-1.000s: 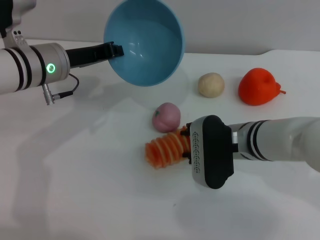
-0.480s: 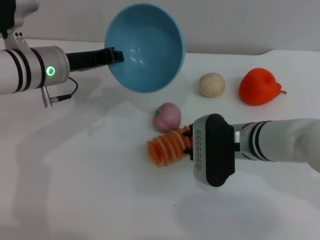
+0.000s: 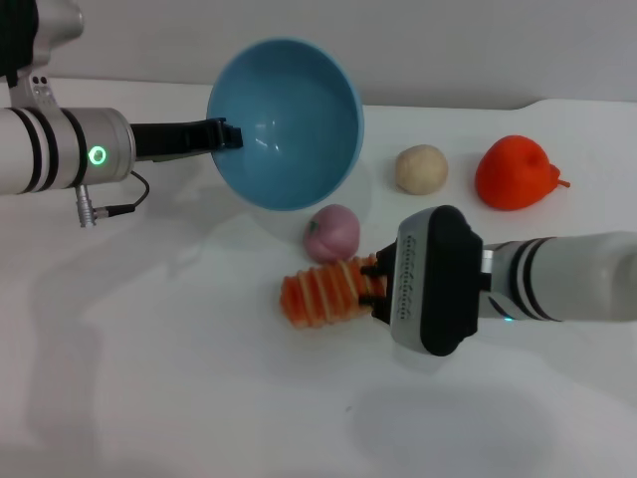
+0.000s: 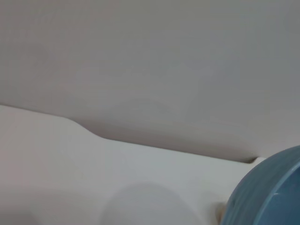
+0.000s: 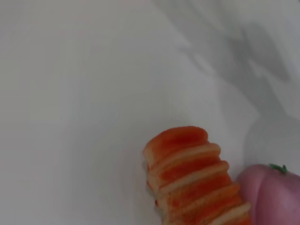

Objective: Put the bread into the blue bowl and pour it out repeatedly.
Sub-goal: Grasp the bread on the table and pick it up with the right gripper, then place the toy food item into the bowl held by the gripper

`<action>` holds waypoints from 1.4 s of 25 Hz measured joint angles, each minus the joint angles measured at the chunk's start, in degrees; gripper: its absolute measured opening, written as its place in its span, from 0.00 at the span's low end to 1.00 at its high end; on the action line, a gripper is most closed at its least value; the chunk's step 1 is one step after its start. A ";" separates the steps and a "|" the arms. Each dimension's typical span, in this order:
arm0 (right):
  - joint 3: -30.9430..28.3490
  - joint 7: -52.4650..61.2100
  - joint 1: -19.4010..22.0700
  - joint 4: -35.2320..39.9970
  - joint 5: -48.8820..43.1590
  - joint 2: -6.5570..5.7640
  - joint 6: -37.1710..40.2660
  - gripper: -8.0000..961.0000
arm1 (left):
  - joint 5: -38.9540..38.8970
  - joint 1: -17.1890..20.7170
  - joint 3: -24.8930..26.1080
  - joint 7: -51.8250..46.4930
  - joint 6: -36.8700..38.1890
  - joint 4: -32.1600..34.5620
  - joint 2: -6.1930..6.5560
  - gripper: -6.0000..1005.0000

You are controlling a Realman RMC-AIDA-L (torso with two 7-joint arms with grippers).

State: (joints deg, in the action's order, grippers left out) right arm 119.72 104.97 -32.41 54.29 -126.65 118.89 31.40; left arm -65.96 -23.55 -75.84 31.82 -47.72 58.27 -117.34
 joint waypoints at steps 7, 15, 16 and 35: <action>-6.46 -0.48 4.48 6.52 -0.63 0.03 7.46 0.32 | 3.44 -1.60 -0.01 -0.47 -1.93 -0.52 -0.18 0.01; -13.95 -0.72 8.48 14.71 0.27 0.10 19.55 0.25 | 8.01 -4.27 -0.17 -3.46 -2.38 -3.02 -0.16 0.01; -15.02 -1.10 9.08 15.89 0.89 0.11 21.47 0.24 | 8.80 -4.69 -0.27 -3.89 -2.55 -3.39 -0.17 0.01; -36.05 -24.45 14.97 20.46 30.38 -0.07 40.83 0.14 | 16.72 -14.55 -6.04 -9.44 -13.78 -6.94 -0.42 0.01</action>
State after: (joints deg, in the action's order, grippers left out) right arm 83.67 80.52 -17.44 74.76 -96.28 118.83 72.22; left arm -49.24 -38.09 -81.88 22.38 -61.50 51.33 -117.76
